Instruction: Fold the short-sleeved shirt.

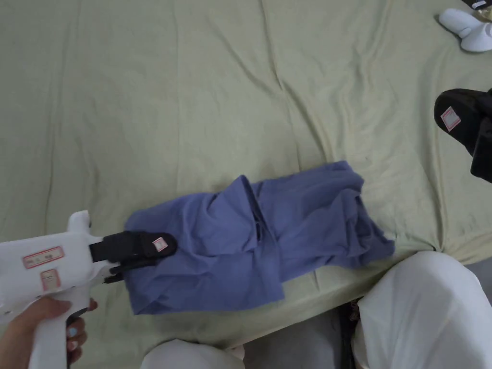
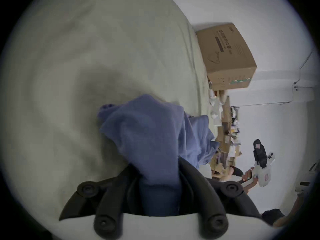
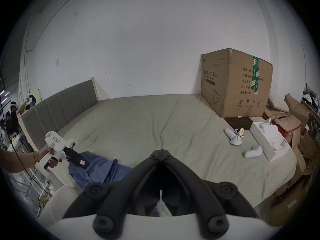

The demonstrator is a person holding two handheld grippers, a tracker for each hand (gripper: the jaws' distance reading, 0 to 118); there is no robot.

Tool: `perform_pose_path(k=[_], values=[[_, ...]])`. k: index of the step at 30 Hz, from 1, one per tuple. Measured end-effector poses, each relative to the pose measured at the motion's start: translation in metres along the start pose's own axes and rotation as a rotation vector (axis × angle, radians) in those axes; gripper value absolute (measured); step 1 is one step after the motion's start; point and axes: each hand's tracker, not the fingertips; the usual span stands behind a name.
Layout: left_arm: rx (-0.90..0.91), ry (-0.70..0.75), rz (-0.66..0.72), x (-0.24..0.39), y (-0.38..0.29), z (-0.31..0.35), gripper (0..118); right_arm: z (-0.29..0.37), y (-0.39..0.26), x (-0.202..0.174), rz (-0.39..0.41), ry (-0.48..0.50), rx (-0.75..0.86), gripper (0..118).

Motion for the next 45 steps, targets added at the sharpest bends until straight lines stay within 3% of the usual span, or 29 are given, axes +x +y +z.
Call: perform_pose_path(k=[9,12,15,17,20,24,27,28,30,31,32,33,35,38,39,41,42,43,44,45], values=[[0.127,0.437,-0.067,0.069,-0.016,0.078,14,0.002,-0.006,0.014,-0.044,0.038,0.03,0],[0.141,0.586,-0.105,0.103,-0.01,0.072,14,0.004,-0.009,0.02,-0.064,0.039,0.034,0],[0.068,0.704,-0.245,0.14,-0.002,0.038,14,0.007,-0.012,0.025,-0.076,0.036,0.035,0],[-0.008,0.731,-0.368,0.167,-0.002,0.006,14,0.01,-0.014,0.028,-0.083,0.033,0.038,0],[-0.093,0.691,-0.443,0.192,-0.001,-0.041,14,0.015,-0.017,0.034,-0.107,0.031,0.047,0],[-0.161,0.561,-0.458,0.216,-0.009,-0.098,14,0.022,-0.019,0.041,-0.124,0.021,0.053,0],[-0.204,0.561,-0.49,0.222,-0.013,-0.131,14,0.025,-0.02,0.045,-0.128,0.009,0.048,0],[-0.215,0.569,-0.496,0.222,-0.014,-0.138,24,0.027,-0.02,0.046,-0.127,0.004,0.047,0],[-0.213,0.552,-0.55,0.217,-0.02,-0.137,80,0.03,-0.02,0.048,-0.128,0.0,0.046,0],[-0.197,0.491,-0.57,0.214,-0.022,-0.13,93,0.031,-0.02,0.049,-0.128,-0.004,0.047,0],[-0.174,0.408,-0.562,0.211,-0.027,-0.119,93,0.032,-0.02,0.049,-0.127,-0.007,0.046,0],[-0.167,0.381,-0.546,0.211,-0.031,-0.108,118,0.033,-0.02,0.05,-0.125,-0.009,0.045,0],[-0.095,0.351,-0.515,0.227,-0.041,-0.055,105,0.034,-0.019,0.05,-0.117,-0.019,0.042,0],[0.053,0.324,-0.452,0.236,-0.057,0.015,115,0.035,-0.019,0.048,-0.109,-0.025,0.041,0],[0.149,0.364,-0.448,0.227,-0.061,0.007,118,0.035,-0.019,0.047,-0.108,-0.025,0.04,0],[0.312,0.459,-0.444,0.23,-0.07,0.021,108,0.035,-0.019,0.043,-0.104,-0.026,0.037,0],[0.401,0.53,-0.411,0.23,-0.075,0.023,90,0.035,-0.019,0.041,-0.1,-0.026,0.034,0],[0.498,0.592,-0.394,0.219,-0.075,0.009,35,0.035,-0.019,0.039,-0.095,-0.028,0.03,0],[0.55,0.649,-0.406,0.217,-0.077,-0.002,0,0.035,-0.019,0.038,-0.092,-0.029,0.027,0],[0.525,0.714,-0.448,0.213,-0.076,-0.02,0,0.035,-0.019,0.037,-0.091,-0.03,0.025,0]])
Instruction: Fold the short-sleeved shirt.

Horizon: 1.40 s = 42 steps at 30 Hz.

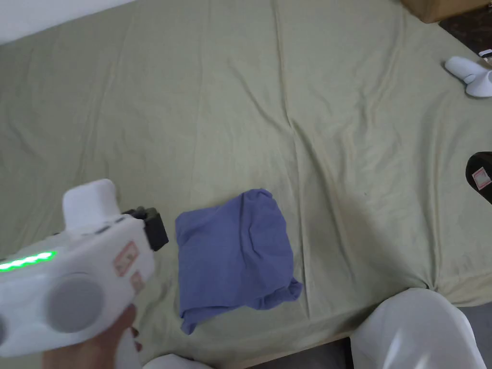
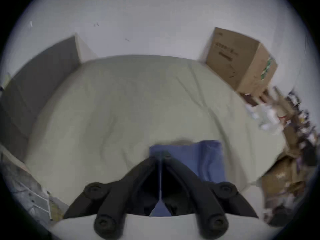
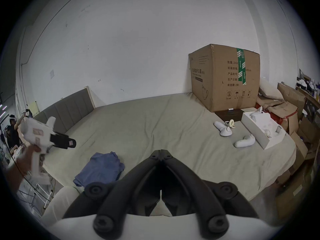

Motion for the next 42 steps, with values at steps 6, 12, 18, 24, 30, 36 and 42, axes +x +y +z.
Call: perform_pose_path(k=[6,12,18,24,30,36,42], values=[[-0.104,-0.113,-0.14,0.067,-0.046,-0.056,0,0.002,0.003,0.0,0.021,-0.018,-0.011,0],[-0.081,-0.144,-0.371,0.138,-0.07,-0.091,0,0.003,0.001,0.009,0.012,-0.054,-0.022,0],[-0.074,-0.251,-0.468,0.178,-0.078,-0.103,0,-0.001,-0.003,0.019,-0.001,-0.088,-0.047,0],[-0.034,-0.456,-0.406,0.184,-0.059,-0.062,0,-0.011,0.0,0.016,0.007,-0.082,-0.056,0],[0.048,-0.503,-0.232,0.094,-0.013,0.01,0,-0.032,0.013,-0.017,0.114,0.016,-0.074,0],[0.123,-0.312,-0.139,-0.027,0.0,0.056,0,-0.089,0.006,-0.082,0.22,0.264,-0.171,0],[0.082,-0.215,-0.091,-0.086,-0.012,0.058,0,-0.173,-0.047,-0.136,0.28,0.386,-0.453,0]])
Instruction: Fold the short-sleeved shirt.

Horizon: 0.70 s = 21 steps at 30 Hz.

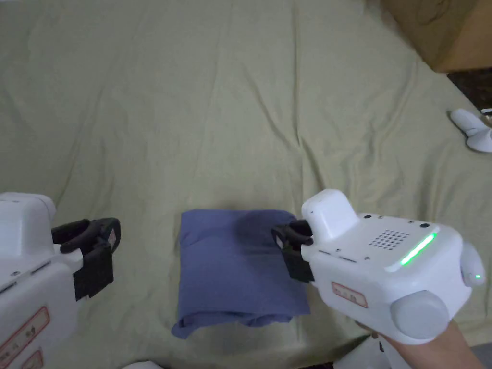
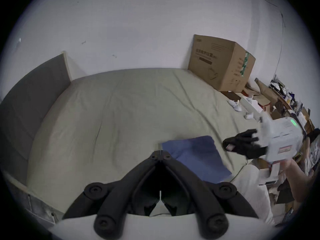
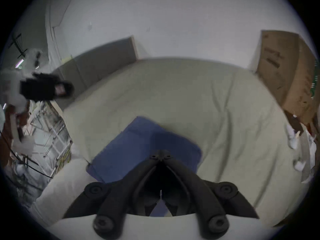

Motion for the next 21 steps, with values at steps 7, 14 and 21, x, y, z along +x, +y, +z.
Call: perform_pose_path(k=[7,14,21], values=[[-0.087,-0.079,0.087,-0.021,-0.015,-0.034,0,-0.066,-0.015,0.001,-0.019,-0.012,-0.222,0],[-0.234,-0.337,0.183,-0.037,-0.019,-0.09,49,-0.066,-0.014,0.008,-0.059,0.003,-0.22,0],[-0.418,-0.766,0.442,-0.081,-0.049,-0.184,118,-0.064,-0.015,0.01,-0.057,0.018,-0.214,0]])
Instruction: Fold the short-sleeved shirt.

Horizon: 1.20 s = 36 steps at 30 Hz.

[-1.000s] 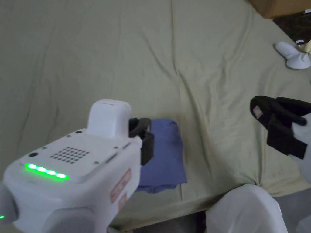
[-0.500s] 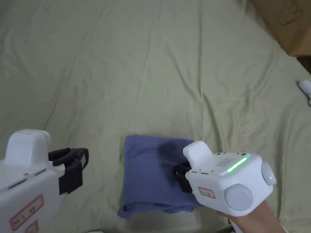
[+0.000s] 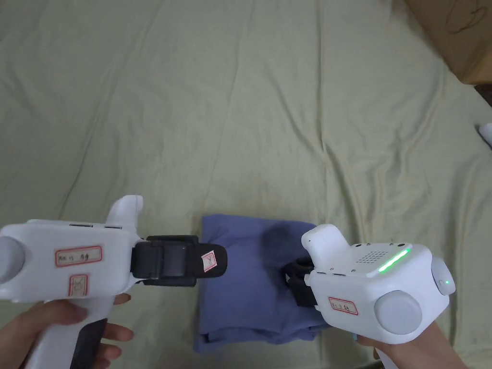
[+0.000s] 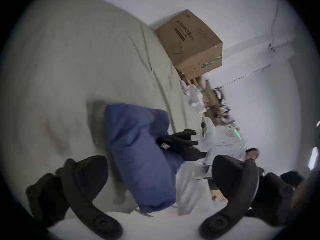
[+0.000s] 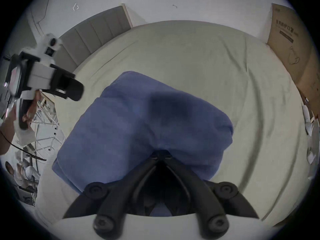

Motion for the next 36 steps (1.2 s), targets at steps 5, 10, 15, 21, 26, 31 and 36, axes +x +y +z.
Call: perform_pose_path(k=[5,10,15,21,26,31,36], values=[[-0.096,-0.064,0.161,-0.018,0.018,-0.04,118,0.0,0.0,0.0,0.001,0.003,0.002,0],[-0.15,-0.1,0.128,-0.024,0.02,-0.069,98,0.0,0.0,0.002,0.003,0.014,0.0,0],[-0.108,-0.01,0.13,-0.038,0.022,-0.068,38,-0.001,0.001,0.005,0.009,0.01,-0.003,0],[-0.122,-0.072,0.161,-0.05,0.022,-0.061,37,-0.004,0.0,0.006,-0.012,0.028,0.015,0],[-0.129,-0.05,0.108,-0.047,0.031,-0.043,37,0.025,0.006,0.0,-0.049,0.041,0.144,0],[-0.11,0.047,0.054,-0.04,0.035,0.014,37,0.075,0.025,-0.014,-0.071,0.038,0.305,0],[-0.096,0.167,0.071,-0.076,0.042,0.095,37,0.096,0.04,-0.04,-0.047,0.02,0.359,0]])
